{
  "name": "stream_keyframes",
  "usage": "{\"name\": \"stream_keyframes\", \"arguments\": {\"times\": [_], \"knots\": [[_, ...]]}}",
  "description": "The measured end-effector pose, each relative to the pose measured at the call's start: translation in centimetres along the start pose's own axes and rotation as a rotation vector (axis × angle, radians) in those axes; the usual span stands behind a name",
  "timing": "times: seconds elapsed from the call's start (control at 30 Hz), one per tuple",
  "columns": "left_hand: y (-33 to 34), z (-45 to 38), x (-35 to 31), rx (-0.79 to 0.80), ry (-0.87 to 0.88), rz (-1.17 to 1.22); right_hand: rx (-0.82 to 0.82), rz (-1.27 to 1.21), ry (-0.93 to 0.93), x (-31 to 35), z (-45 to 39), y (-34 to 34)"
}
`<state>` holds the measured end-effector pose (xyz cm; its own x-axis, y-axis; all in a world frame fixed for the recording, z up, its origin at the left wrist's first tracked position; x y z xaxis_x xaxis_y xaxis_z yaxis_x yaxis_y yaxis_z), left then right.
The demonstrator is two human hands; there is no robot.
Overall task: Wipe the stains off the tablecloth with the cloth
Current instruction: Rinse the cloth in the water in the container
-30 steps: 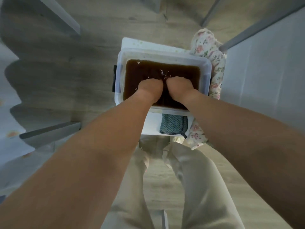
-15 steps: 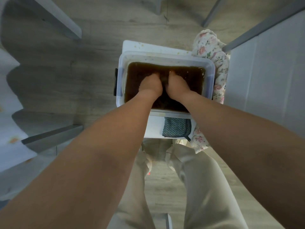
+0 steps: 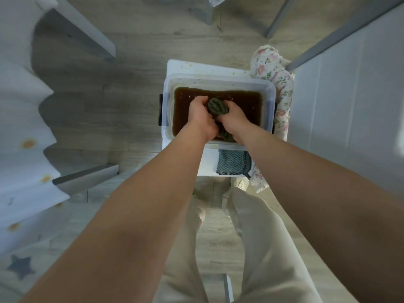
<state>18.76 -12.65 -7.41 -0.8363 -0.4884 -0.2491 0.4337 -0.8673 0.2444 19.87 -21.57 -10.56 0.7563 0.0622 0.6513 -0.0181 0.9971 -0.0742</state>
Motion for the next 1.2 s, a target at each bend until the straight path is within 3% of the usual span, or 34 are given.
{"name": "stream_keyframes", "arguments": {"times": [0.13, 0.33, 0.4, 0.5, 0.63, 0.7, 0.8, 0.9, 1.03, 1.2], "knots": [[-1.6, -0.3, -0.9, -0.098, 0.045, -0.349, -0.109, 0.450, -0.177, 1.0, -1.4, -0.7], [-2.9, -2.2, -0.7, -0.071, 0.036, -0.366, -0.066, 0.697, -0.213, -0.3, -3.6, 0.5], [-2.9, -2.5, -1.1, -0.078, 0.096, -0.491, -0.103, 0.634, -0.181, -0.2, -4.0, 0.1], [-2.5, -2.4, -3.0, -0.080, 0.333, -0.961, -0.127, 0.300, -0.049, 0.1, -3.4, -0.3], [-1.3, -0.3, -4.5, -0.064, 0.662, -1.498, -0.042, -0.160, 0.246, 0.7, -1.2, -0.3], [-0.9, 0.7, -4.7, -0.072, 0.811, -1.633, -0.021, -0.274, 0.331, 1.0, -0.2, -0.6], [-0.5, 1.9, -4.7, -0.007, 0.934, -1.640, 0.011, -0.383, 0.349, 1.8, 0.8, -0.5], [-0.2, 2.7, -4.8, 0.020, 1.011, -1.655, 0.040, -0.375, 0.353, 2.5, 1.7, 0.0], [0.2, 2.3, -5.2, -0.099, 1.136, -1.688, 0.025, -0.151, 0.286, 2.9, 1.3, 0.5], [0.1, 1.4, -5.5, -0.345, 0.980, -1.833, -0.057, 0.083, 0.090, 3.3, 0.3, 1.2]]}}
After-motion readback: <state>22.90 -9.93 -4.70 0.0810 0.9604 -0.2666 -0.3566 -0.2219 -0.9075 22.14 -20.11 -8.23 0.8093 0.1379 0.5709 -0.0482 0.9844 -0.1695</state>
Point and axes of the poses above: each hand's wrist, its own z-axis away from the middle knuckle, its own y-axis out of the palm, x = y × z, the point moved 8 cm from there along -z, towards the middle knuckle, and after that the axes turned 6 degrees about -z, right-handed, at the moved point
